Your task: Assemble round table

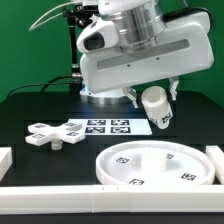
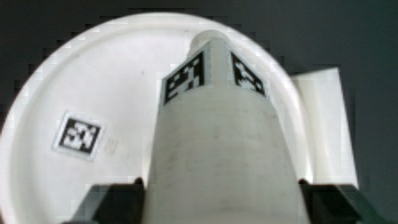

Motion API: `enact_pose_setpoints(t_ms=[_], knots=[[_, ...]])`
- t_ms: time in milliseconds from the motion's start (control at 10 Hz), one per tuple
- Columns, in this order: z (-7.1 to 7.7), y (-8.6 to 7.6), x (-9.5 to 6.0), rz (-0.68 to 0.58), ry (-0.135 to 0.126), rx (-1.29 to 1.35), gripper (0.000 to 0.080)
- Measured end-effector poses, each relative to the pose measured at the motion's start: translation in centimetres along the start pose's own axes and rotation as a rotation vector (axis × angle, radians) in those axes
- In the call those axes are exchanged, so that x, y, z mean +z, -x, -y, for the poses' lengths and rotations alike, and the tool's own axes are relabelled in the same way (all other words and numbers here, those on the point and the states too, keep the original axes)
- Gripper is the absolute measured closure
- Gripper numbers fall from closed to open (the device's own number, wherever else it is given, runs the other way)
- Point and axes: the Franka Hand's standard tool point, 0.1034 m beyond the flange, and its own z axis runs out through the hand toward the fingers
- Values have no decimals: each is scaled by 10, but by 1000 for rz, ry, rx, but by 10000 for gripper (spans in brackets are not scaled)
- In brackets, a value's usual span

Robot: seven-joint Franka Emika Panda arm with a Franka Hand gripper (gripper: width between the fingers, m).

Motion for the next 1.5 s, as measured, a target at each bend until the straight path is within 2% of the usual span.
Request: enact_pose_setpoints(t_ms=[100,300,500,600,800,1000,1100,1200,1300,1400,1500], knots=[[-1,1,2,-38,7,-3,390],[-3,-7,0,-194,30,-16,390],[0,-17,-14,-189,75,-132,390],[4,-22,-19,-201,88,-164,390],[1,-19,-14,-198,86,-154,390],[1,-24,-15,-242,89,-156,390],[3,-31,-18,-352,109,-195,390],[6,-30,-18,-440,122,-229,390],[4,-27,-14,-459,130,-251,390],[7,-32,-20,-588,137,-265,390],[3,-30,-16,-655,147,-278,390]])
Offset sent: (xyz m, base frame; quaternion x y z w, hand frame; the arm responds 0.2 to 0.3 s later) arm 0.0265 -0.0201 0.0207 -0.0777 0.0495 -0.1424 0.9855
